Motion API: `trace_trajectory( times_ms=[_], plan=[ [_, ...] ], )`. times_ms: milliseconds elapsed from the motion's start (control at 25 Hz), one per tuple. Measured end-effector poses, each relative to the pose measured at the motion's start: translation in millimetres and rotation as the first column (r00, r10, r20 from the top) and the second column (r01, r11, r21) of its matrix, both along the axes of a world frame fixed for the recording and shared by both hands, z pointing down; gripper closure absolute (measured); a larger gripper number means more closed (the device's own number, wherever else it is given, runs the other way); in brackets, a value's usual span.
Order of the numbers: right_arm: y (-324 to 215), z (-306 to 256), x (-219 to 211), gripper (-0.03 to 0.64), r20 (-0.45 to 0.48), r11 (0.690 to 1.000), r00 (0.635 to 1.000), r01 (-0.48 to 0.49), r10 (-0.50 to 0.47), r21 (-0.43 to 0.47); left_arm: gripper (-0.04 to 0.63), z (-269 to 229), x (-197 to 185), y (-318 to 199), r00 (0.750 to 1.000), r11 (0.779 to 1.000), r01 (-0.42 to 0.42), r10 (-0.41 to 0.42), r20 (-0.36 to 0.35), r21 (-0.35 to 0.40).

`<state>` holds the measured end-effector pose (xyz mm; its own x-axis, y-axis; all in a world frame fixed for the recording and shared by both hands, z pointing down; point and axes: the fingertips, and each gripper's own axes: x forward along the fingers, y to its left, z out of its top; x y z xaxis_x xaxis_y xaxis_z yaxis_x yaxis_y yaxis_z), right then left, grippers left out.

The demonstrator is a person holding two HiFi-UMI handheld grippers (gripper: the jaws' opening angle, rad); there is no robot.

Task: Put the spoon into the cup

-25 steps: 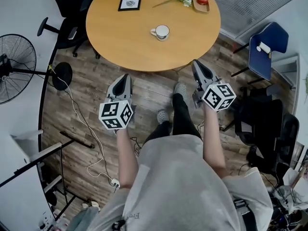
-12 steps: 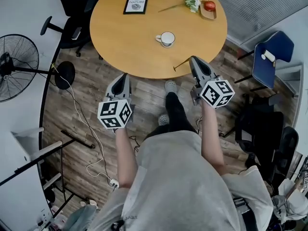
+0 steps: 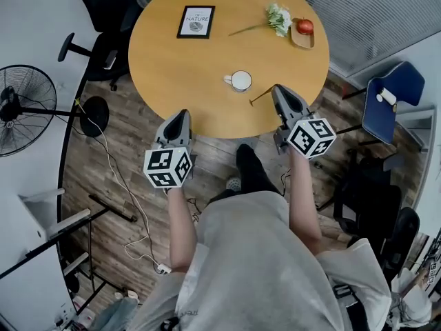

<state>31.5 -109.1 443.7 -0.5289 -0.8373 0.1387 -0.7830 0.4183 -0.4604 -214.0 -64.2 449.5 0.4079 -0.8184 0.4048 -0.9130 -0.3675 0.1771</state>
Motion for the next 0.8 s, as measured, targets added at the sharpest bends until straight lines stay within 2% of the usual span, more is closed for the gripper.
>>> trace_trajectory(
  times_ms=[440,800],
  plan=[
    [-88.6,-1.5,2.1,0.615,0.009,0.996,0.996,0.091,-0.091,-0.010,0.586,-3.1,27.3,-84.4,1.000,1.000,0.006,-0.006,0.018,-0.009],
    [-142.7,-7.3,-5.5,0.615,0.035,0.980,0.979,0.200,-0.200,-0.004,0.586,-5.7,39.2,-128.9,0.999,1.000,0.024,-0.024,0.038,0.000]
  ],
)
